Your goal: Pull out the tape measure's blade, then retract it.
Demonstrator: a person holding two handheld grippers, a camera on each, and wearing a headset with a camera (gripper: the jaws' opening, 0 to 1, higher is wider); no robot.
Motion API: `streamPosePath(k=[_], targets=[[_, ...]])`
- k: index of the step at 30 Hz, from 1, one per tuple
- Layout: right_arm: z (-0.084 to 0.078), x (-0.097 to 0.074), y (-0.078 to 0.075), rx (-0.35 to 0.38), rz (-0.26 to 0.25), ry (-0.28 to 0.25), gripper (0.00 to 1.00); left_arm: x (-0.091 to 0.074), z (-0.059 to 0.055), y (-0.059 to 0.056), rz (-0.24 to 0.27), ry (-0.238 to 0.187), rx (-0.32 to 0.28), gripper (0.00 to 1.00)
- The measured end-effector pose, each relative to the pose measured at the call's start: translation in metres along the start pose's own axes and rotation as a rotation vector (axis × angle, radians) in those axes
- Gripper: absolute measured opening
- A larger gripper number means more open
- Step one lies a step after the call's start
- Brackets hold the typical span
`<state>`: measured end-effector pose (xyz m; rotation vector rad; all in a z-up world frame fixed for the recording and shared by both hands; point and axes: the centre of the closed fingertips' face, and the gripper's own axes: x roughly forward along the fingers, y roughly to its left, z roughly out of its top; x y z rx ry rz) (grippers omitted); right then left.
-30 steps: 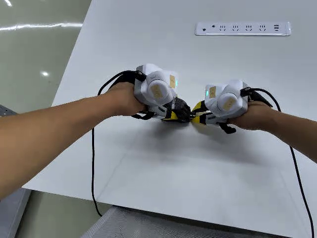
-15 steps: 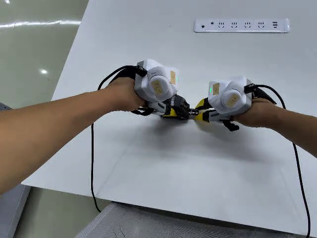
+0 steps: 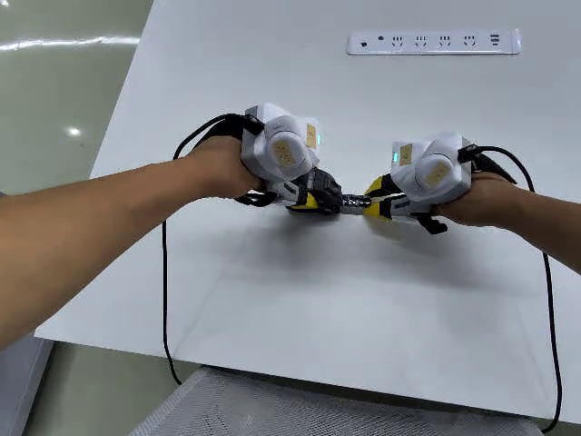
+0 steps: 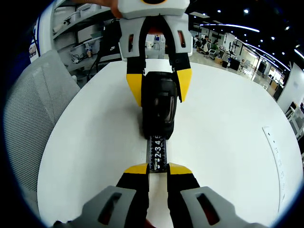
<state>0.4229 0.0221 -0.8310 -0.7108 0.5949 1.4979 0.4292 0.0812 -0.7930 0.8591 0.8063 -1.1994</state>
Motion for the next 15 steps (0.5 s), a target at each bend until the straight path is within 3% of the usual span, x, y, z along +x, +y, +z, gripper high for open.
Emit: streamPosePath(k=[15], targets=[[-0.019,-0.017,0.000,0.027,-0.010,0.023,0.09,0.000,0.000,0.000,-0.001,0.003,-0.006,0.29]])
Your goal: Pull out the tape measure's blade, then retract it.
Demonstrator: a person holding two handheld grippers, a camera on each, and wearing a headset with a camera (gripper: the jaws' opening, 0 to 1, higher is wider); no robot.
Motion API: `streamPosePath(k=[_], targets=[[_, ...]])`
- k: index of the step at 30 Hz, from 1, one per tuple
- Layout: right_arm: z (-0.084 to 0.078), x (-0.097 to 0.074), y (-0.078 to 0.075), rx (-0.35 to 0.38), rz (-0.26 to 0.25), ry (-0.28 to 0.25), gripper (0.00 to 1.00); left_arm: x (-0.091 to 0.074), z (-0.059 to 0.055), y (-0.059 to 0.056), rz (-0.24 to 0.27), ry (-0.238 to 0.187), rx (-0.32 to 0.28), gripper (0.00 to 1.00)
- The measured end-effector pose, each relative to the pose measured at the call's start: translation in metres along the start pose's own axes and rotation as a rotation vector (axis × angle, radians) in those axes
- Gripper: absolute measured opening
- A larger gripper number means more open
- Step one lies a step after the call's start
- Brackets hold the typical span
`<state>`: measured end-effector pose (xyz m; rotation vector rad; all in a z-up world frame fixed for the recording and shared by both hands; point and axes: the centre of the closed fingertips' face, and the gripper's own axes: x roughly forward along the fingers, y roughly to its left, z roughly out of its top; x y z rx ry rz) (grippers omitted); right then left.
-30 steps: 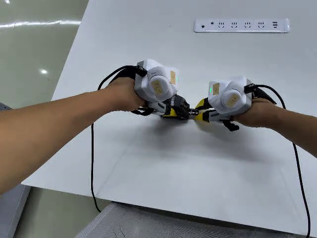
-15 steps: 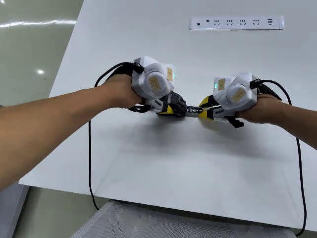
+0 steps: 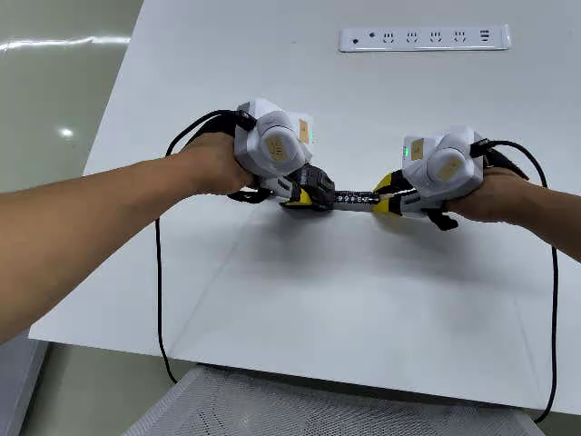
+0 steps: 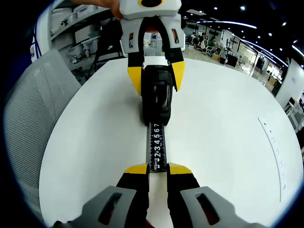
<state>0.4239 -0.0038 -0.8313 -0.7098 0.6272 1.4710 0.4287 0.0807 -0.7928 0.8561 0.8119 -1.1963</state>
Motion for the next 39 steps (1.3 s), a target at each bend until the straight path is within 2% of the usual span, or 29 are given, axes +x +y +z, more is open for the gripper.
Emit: streamPosePath(k=[12,39], targets=[[-0.024,-0.020,-0.003,0.018,-0.006,0.022,0.09,0.000,0.000,0.001,0.002,0.000,-0.004,0.29],[-0.061,-0.051,-0.003,0.063,-0.013,0.056,0.09,0.001,0.000,0.001,-0.006,0.007,-0.005,0.29]])
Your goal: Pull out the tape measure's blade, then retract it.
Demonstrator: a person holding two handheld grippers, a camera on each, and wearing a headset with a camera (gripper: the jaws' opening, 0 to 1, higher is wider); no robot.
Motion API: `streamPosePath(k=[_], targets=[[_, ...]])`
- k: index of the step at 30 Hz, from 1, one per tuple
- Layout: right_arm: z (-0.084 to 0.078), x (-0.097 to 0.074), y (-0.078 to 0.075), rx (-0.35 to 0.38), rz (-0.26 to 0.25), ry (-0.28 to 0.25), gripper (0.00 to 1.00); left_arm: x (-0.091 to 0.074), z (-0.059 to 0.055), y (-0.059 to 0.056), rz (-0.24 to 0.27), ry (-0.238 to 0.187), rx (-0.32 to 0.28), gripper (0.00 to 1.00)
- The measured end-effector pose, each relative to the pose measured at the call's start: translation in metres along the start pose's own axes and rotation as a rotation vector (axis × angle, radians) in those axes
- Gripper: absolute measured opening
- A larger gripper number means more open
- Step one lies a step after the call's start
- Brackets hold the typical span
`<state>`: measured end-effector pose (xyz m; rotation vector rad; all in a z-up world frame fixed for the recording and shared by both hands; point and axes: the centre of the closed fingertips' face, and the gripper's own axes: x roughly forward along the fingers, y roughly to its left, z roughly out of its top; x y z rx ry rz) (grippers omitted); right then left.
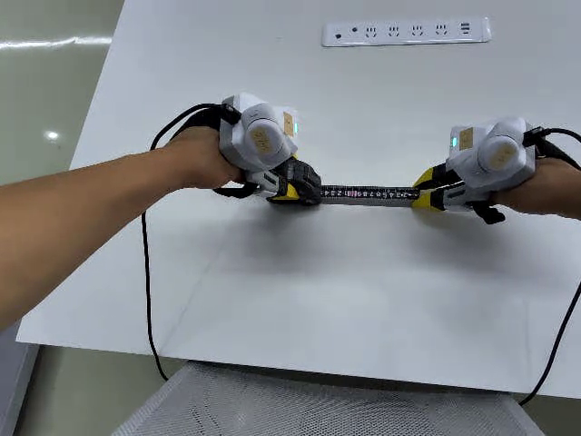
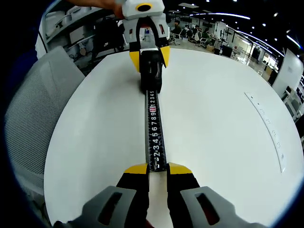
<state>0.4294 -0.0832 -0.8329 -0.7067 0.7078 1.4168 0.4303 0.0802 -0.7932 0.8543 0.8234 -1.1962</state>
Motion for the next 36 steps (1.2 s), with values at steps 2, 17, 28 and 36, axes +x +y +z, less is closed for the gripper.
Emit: streamPosePath(k=[2,17,28,36], targets=[[-0.003,-0.003,0.000,0.003,0.000,0.005,0.09,0.000,0.000,0.000,0.000,0.001,0.001,0.29],[-0.028,-0.020,0.001,0.013,-0.012,0.035,0.09,0.000,0.001,0.000,-0.002,0.004,-0.004,0.29],[-0.046,-0.037,0.003,0.028,-0.017,0.056,0.09,0.000,0.001,-0.001,-0.004,0.007,-0.004,0.29],[-0.059,-0.049,-0.001,0.041,-0.030,0.071,0.09,0.000,0.001,-0.001,-0.004,0.008,-0.003,0.29]])
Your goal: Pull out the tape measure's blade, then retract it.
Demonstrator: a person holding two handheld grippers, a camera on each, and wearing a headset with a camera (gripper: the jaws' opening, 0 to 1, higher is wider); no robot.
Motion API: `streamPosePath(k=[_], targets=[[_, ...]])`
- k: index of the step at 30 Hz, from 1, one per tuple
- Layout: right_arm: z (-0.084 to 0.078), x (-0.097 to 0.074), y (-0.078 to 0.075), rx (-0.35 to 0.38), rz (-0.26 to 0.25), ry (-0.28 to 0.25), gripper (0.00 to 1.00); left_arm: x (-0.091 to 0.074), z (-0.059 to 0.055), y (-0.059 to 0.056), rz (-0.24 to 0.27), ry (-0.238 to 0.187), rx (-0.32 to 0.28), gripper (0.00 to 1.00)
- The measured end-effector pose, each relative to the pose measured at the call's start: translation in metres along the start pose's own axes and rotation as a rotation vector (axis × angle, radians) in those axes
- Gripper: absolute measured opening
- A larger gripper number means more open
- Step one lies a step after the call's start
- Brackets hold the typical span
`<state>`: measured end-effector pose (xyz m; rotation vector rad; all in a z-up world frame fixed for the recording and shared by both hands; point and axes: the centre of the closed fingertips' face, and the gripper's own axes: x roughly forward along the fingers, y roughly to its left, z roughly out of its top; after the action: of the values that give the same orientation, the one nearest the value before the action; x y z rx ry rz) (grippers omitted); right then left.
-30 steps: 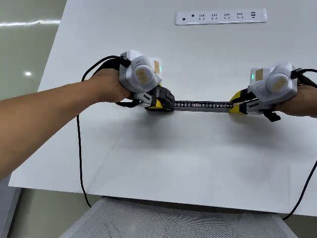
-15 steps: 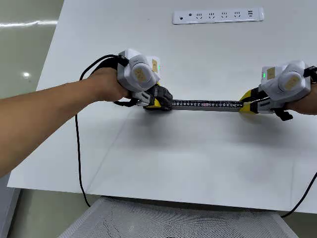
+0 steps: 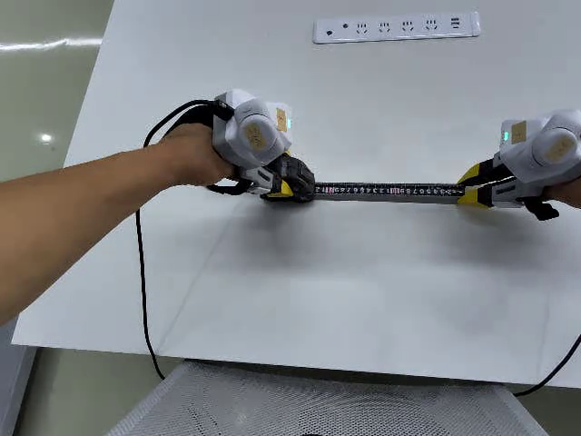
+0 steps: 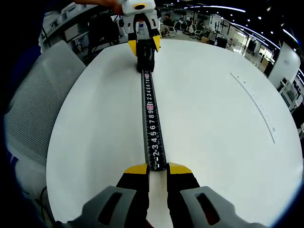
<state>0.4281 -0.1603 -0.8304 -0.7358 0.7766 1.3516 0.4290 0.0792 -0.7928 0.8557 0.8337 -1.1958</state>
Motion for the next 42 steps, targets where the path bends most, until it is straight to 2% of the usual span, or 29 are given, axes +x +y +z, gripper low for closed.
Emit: streamPosePath(k=[4,15,25,32,42], targets=[[-0.0035,-0.0024,-0.0027,0.003,-0.005,0.004,0.09,0.0002,0.0005,-0.0003,-0.001,0.001,0.001,0.29],[-0.0005,-0.0004,-0.0044,0.002,0.003,0.010,0.10,0.0002,0.0015,0.0001,0.000,0.002,0.003,0.29],[-0.0013,0.0010,-0.0036,-0.050,0.025,0.040,0.11,0.0003,0.0011,0.0005,0.006,0.009,0.006,0.30],[-0.0007,0.0009,-0.0015,-0.078,0.012,0.046,0.13,0.0000,0.0013,-0.0009,0.022,0.013,0.022,0.31],[0.0011,0.0027,-0.0010,-0.075,-0.007,0.072,0.14,0.0003,0.0005,-0.0003,0.053,0.009,0.029,0.31]])
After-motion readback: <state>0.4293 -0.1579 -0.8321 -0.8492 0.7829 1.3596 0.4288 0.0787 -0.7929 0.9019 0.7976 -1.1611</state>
